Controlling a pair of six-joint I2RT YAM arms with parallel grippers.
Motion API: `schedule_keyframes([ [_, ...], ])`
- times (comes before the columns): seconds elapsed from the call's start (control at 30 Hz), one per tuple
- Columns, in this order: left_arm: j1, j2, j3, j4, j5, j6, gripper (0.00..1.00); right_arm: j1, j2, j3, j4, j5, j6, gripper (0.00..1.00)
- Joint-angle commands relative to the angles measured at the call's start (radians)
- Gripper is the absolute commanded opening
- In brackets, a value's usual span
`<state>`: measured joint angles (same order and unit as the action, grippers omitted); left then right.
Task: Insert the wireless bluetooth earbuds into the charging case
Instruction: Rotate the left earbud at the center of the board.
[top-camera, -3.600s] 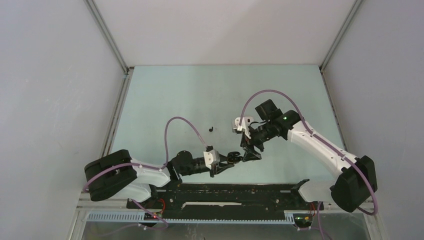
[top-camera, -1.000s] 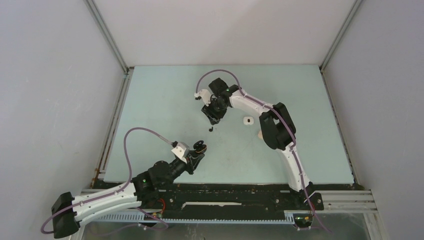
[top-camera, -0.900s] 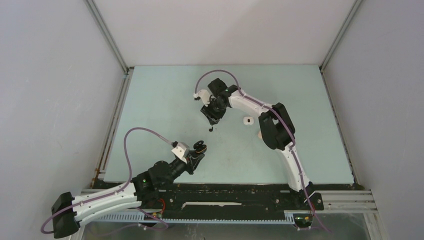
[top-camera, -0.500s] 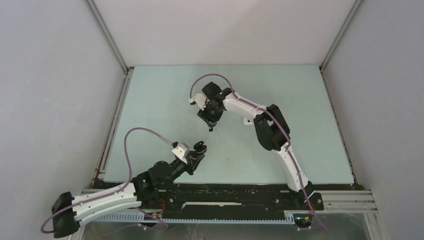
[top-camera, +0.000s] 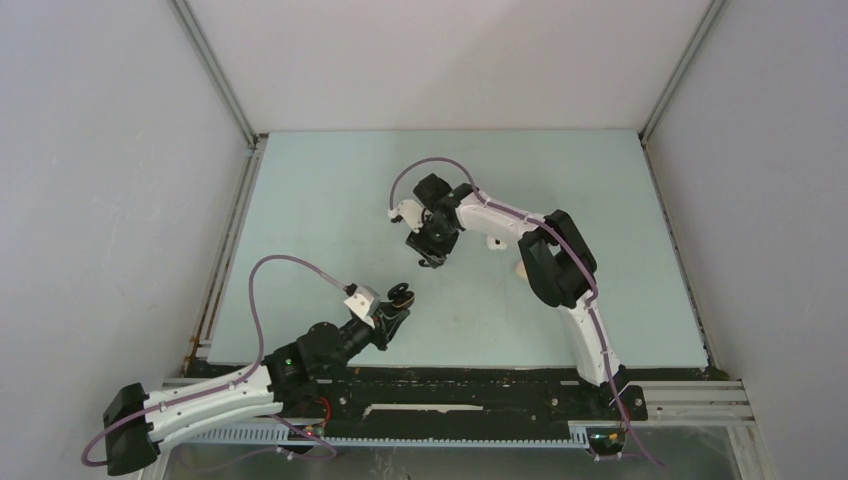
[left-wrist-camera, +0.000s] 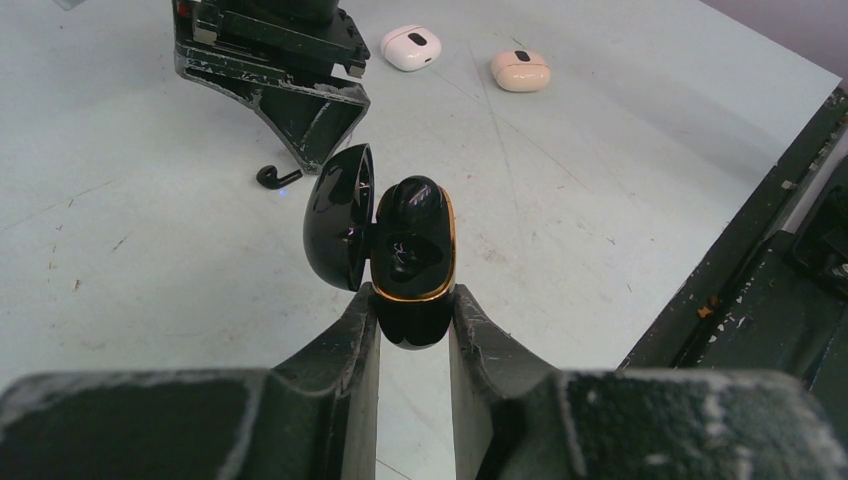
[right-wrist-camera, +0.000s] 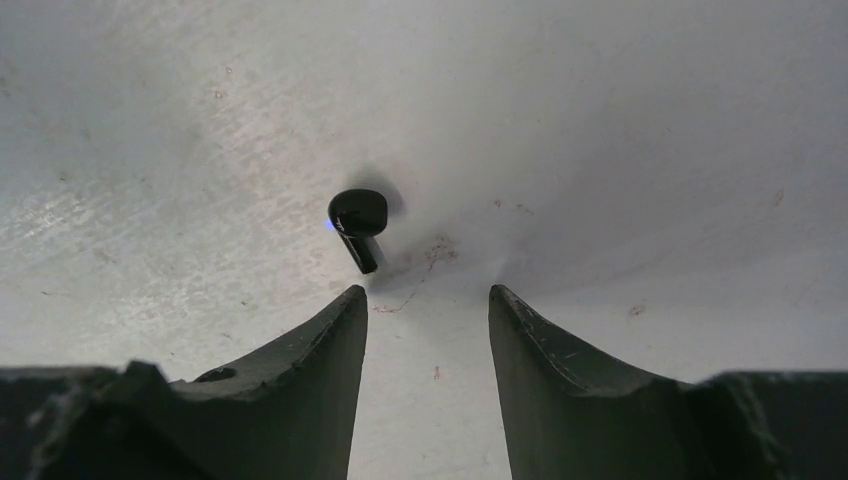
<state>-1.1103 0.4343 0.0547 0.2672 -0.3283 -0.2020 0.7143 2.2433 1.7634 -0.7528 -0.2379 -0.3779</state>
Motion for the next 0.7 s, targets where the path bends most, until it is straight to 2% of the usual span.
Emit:
schedule_keyframes([
  [0.0,-0.005,0.009,0.057,0.04,0.012,0.005,0.0,0.022,-0.021,-0.009,-0.016,-0.023,0.008,0.51],
  [0.27,-0.006,-0.009,0.06,0.024,0.013,0.001,0.0,0.012,-0.029,0.018,-0.044,-0.018,-0.024,0.51],
  [0.47,-0.006,0.003,0.065,0.024,0.003,-0.003,0.0,-0.055,-0.08,0.012,-0.005,-0.051,0.001,0.51],
  [0.67,-0.007,0.029,0.073,0.036,0.014,-0.007,0.0,-0.046,-0.025,0.052,0.022,0.013,-0.019,0.51],
])
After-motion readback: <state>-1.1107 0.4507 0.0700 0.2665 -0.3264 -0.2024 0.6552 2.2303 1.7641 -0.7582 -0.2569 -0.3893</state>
